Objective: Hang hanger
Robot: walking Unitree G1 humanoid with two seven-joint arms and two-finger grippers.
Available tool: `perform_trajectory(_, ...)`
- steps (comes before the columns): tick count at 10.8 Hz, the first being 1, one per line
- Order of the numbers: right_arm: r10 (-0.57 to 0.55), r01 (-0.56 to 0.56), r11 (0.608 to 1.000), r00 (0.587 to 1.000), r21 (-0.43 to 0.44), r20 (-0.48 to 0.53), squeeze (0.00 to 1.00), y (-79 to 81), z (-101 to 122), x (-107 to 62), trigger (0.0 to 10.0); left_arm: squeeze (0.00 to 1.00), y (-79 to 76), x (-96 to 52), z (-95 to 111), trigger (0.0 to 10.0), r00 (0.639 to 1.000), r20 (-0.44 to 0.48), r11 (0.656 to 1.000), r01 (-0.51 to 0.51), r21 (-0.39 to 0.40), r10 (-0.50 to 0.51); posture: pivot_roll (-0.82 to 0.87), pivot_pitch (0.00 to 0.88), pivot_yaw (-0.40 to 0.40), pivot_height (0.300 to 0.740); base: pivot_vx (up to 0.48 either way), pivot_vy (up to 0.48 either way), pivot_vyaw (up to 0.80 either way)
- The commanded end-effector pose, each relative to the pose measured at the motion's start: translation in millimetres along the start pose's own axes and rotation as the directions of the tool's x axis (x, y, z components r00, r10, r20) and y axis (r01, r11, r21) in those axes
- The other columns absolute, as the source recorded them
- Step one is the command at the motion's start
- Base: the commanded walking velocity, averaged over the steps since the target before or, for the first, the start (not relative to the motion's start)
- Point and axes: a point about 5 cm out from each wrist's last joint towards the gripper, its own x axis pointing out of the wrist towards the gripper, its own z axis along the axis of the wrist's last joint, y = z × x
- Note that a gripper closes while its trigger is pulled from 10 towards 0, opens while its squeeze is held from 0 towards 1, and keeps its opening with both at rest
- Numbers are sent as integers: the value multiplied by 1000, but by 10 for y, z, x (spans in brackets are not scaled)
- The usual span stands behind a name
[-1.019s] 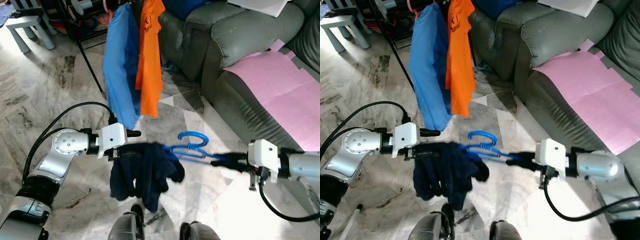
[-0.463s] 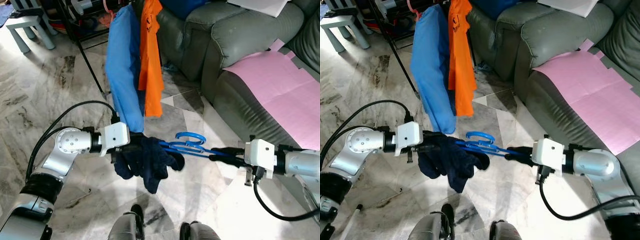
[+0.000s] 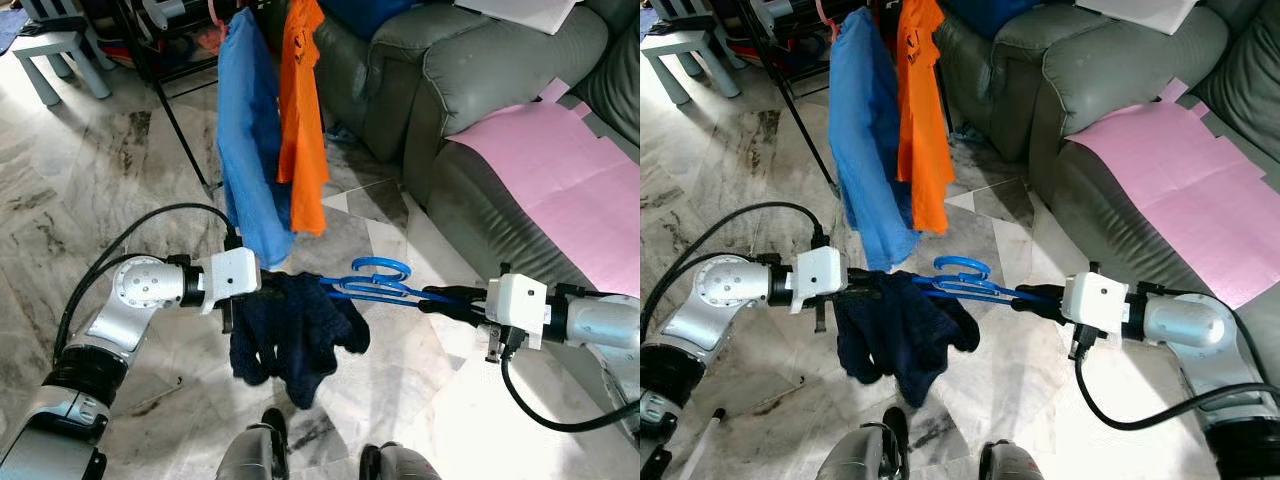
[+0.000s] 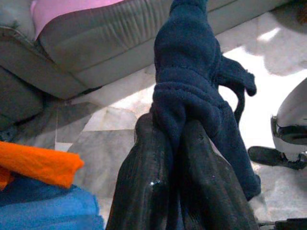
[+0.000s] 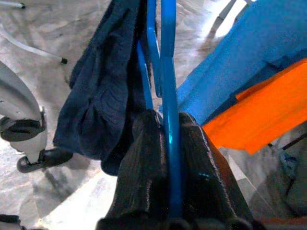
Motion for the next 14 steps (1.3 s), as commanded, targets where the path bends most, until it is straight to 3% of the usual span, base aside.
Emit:
perform_trajectory(1, -12, 12, 1000, 999, 2, 42, 0, -9, 35, 30, 10000, 0, -7, 11, -10, 0, 1000, 7, 1000, -16, -8, 16, -99, 231, 48, 740, 0, 0, 0)
perform_trajectory(3, -42, 42, 999, 999, 21, 20, 0, -23, -7, 53, 10000, 0, -10, 15, -24, 0, 999, 24, 998, -40, -38, 41, -98, 229, 45, 740, 0, 0, 0)
perform_trajectory(4, -50, 50, 997, 999, 51, 7, 1000, -30, -33, 66, 10000, 0, -19, 14, -34, 0, 999, 22, 998, -40, -39, 41, -96, 230, 44, 740, 0, 0, 0)
perform_trajectory(5, -34, 34, 995, 999, 97, 5, 1000, -27, -36, 92, 10000, 0, -37, 5, -54, 0, 999, 21, 998, -45, -43, 46, -93, 230, 41, 740, 0, 0, 0)
perform_trajectory(7, 26, -23, 995, 999, 102, -29, 1000, -18, -60, 61, 10000, 0, -39, -32, -117, 0, 997, 2, 996, -82, -43, 82, -92, 231, 39, 740, 0, 0, 0)
perform_trajectory(11, -76, 92, 987, 989, 130, -125, 1000, -342, -13, -268, 10000, 0, -116, -138, -347, 0, 977, -30, 958, -213, -195, 211, -100, 239, 31, 740, 0, 0, 0)
perform_trajectory(14, -170, 186, 978, 974, 98, -149, 1000, -420, -42, -278, 10000, 0, -177, -162, -394, 0, 968, -34, 945, -250, -213, 248, -96, 240, 25, 740, 0, 0, 0)
